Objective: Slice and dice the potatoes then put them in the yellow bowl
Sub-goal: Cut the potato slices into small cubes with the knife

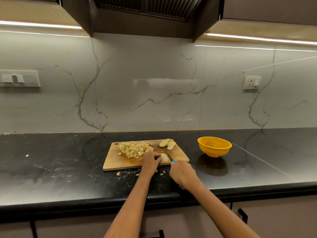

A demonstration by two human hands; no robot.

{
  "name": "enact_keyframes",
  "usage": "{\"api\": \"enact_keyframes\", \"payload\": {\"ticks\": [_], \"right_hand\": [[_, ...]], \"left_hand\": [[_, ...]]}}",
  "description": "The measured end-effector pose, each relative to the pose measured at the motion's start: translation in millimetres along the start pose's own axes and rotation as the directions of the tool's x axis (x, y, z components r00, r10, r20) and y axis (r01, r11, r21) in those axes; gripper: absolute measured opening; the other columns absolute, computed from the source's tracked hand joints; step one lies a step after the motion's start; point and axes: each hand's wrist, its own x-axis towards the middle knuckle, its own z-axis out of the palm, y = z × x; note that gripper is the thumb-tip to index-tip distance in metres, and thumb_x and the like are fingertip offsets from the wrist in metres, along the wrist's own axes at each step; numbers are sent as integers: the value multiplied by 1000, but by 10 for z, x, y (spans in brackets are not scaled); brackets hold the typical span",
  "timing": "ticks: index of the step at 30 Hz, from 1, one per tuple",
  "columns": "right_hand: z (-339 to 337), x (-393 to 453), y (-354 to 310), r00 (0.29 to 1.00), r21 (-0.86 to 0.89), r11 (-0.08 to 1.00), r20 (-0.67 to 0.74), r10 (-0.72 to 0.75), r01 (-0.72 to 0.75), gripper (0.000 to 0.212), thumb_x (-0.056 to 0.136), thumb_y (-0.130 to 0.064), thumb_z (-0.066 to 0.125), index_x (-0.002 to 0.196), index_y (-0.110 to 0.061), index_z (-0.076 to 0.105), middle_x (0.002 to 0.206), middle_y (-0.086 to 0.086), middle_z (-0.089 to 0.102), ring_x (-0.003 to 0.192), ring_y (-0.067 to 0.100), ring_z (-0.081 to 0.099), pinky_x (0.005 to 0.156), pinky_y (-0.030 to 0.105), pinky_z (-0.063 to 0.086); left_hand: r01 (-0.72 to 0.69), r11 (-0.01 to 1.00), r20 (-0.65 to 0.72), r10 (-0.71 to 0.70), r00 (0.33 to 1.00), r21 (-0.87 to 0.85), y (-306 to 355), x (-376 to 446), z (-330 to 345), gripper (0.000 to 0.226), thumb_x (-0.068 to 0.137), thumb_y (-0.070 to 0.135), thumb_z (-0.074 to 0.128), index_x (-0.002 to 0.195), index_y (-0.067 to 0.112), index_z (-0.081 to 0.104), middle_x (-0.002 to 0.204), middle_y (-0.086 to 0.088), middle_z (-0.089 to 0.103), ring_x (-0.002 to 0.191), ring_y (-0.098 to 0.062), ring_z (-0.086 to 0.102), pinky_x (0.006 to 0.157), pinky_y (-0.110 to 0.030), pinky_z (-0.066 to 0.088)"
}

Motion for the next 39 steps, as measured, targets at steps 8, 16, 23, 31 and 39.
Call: {"api": "enact_keyframes", "payload": {"ticks": [8, 16, 23, 31, 39], "right_hand": [[43, 191, -175, 990, -16, 999, 135, 36, -34, 28, 97, -17, 40, 100, 2, 60, 88, 14, 67, 78, 27, 66, 57, 28, 46], [-18, 132, -260, 978, -98, 995, 203, 39, -20, 24, 98, -15, 39, 82, 0, 50, 62, 10, 58, 48, 19, 57, 43, 23, 44], [-37, -343, 15, 995, -242, 969, 89, -38, 59, 34, 100, -24, 40, 123, -5, 56, 121, 10, 61, 111, 25, 59, 88, 33, 48], [-47, -142, 10, 999, -21, 1000, -43, -8, 8, 38, 102, -30, 37, 117, -1, 57, 116, 13, 64, 108, 26, 61, 81, 29, 46], [106, 204, -168, 996, -69, 996, 75, -47, 52, 31, 98, -18, 37, 112, 0, 58, 105, 18, 67, 96, 32, 66, 60, 28, 47]], "left_hand": [[-64, 998, -11, 64, 998, 15, -26, 33, -7, 24, 86, 14, 64, 108, 6, 69, 111, -7, 69, 103, -16, 62, 90, -24, 42], [-58, 998, 8, 58, 998, 28, 33, -15, -37, 22, 87, 12, 62, 107, 6, 69, 106, -6, 70, 98, -15, 63, 84, -20, 41], [-12, 999, -5, 12, 1000, 45, 96, -79, -60, 27, 90, 14, 59, 115, 7, 65, 116, -7, 66, 110, -16, 58, 95, -24, 39], [28, 1000, -79, -28, 997, -4, 63, -59, -50, 24, 89, 11, 61, 111, 6, 67, 114, -8, 67, 109, -16, 59, 94, -21, 38], [7, 1000, -78, -9, 997, -29, 51, -49, -65, 21, 86, 10, 63, 105, 4, 70, 107, -10, 70, 102, -17, 62, 84, -16, 37]]}}
